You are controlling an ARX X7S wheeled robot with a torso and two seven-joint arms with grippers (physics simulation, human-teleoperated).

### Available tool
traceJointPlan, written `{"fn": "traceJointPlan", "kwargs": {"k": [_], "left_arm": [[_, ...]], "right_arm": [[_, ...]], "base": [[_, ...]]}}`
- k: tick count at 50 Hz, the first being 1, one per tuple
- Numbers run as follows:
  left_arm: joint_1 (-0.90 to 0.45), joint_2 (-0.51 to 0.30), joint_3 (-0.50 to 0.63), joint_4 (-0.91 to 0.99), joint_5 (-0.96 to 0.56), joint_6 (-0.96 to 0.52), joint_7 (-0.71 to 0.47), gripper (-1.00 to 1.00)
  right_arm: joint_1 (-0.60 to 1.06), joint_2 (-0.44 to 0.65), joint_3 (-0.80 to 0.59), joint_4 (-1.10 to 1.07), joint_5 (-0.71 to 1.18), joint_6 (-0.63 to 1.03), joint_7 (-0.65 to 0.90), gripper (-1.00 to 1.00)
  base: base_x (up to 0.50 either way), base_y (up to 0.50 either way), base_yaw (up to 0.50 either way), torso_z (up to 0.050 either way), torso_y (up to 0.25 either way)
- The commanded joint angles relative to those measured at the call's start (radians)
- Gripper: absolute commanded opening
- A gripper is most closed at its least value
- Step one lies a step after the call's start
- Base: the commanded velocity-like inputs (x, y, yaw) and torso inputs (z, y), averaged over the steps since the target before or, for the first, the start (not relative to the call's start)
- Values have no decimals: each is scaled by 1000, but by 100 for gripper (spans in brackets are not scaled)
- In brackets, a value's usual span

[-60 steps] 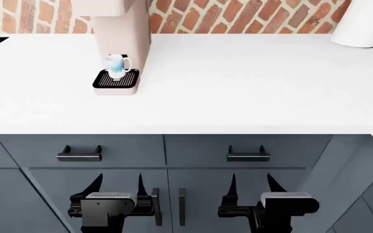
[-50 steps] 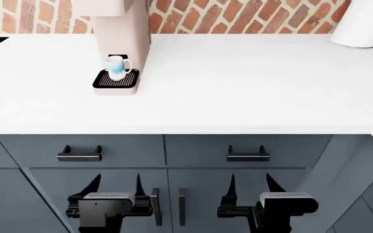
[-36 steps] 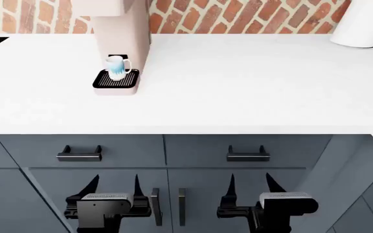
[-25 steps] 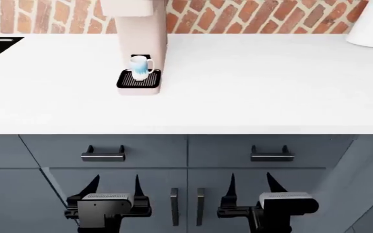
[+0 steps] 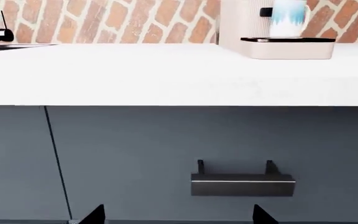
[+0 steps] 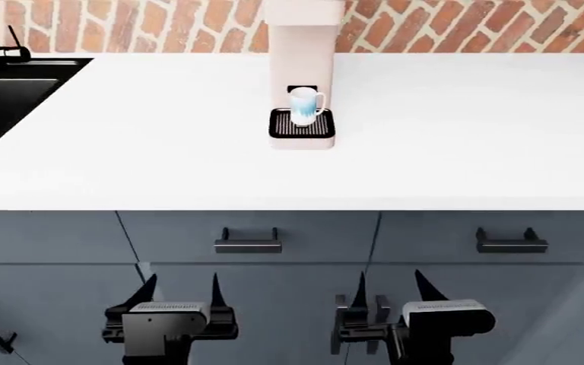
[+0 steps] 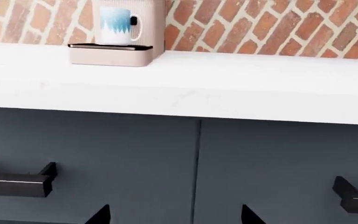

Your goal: Press the button on the coffee machine to serve coffee.

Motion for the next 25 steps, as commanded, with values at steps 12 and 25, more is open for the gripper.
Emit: {"fn": "traceJointPlan", "kwargs": {"k": [12,25], "left_arm": [[-2,-30,28,-7,-20,-10,-19,100],[-14,-27,50,-17,-12,-3,-45,100]], "right_arm": [[5,19,-20,7,23,2,28,100],[6,27,-34,9,30,0,40,100]], "base": [[0,35,0,0,0],[0,0,0,0,0]]}}
